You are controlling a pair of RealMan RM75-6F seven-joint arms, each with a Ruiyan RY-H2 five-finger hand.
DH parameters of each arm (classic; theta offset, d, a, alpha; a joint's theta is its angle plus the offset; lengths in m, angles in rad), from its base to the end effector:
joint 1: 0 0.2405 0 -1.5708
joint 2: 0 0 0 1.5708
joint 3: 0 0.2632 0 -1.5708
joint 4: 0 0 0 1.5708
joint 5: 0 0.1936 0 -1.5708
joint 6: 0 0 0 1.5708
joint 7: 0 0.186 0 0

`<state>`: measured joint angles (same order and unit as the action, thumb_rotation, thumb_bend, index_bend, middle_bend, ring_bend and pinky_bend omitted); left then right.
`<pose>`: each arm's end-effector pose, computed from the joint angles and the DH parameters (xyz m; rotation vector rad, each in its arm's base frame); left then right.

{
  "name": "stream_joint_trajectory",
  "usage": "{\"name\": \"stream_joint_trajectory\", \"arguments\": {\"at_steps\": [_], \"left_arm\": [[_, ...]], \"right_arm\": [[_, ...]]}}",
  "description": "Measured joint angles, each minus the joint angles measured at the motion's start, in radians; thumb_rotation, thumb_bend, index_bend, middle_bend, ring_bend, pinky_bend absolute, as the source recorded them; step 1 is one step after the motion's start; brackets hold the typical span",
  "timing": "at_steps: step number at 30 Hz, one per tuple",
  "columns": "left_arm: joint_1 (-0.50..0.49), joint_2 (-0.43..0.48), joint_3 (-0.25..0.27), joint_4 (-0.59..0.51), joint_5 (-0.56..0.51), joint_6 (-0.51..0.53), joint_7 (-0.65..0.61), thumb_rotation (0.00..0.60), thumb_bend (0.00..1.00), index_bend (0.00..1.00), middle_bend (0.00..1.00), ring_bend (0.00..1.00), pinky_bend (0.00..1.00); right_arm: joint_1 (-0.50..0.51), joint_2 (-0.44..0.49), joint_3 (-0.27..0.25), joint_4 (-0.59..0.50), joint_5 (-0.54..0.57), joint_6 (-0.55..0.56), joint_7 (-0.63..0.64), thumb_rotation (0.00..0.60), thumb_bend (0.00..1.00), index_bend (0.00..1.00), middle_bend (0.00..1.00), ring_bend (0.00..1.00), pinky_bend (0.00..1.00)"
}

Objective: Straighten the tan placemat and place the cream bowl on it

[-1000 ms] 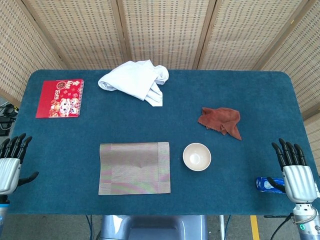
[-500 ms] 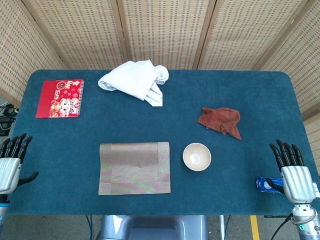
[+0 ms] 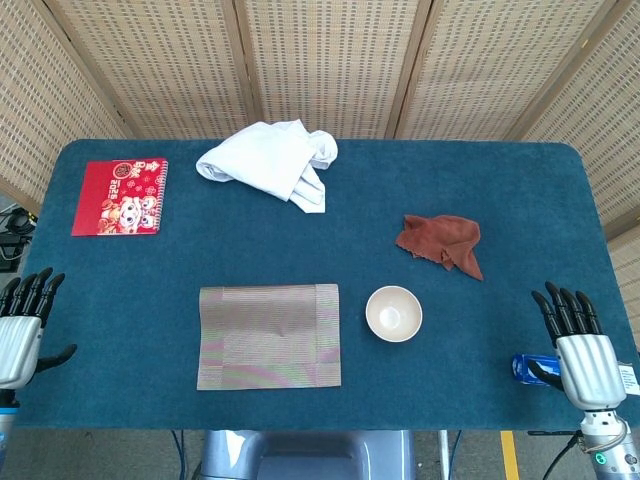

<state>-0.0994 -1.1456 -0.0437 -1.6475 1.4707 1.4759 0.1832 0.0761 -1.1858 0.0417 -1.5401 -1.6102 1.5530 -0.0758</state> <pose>-0.3051 0.2247 0.1644 -1.4224 -0.8275 -0.8024 -0.2981 -0.2172 0.1636 1.4588 -0.7571 0.9331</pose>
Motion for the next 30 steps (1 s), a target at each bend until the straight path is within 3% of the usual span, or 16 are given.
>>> {"name": "stream_joint_trajectory", "arguments": {"at_steps": [8,16,30], "left_arm": [[-0.001,-0.001,0.000,-0.001,-0.002,-0.003,0.006,0.600,0.05,0.00,0.00,0.00,0.00],[-0.003,-0.001,-0.001,-0.003,-0.009,-0.008,0.011,0.600,0.05,0.00,0.00,0.00,0.00],[-0.010,0.002,-0.004,0.001,-0.026,-0.028,0.004,0.600,0.05,0.00,0.00,0.00,0.00]], "right_arm": [[0.005,-0.014,-0.004,0.015,-0.024,0.006,0.008,0.600,0.15,0.17,0.00,0.00,0.00],[0.029,-0.051,-0.011,0.025,-0.057,-0.012,0.015,0.600,0.15,0.32,0.03,0.00,0.02],[0.091,-0.158,-0.029,-0.058,-0.097,-0.098,-0.087,0.600,0.16,0.35,0.06,0.00,0.07]]}}
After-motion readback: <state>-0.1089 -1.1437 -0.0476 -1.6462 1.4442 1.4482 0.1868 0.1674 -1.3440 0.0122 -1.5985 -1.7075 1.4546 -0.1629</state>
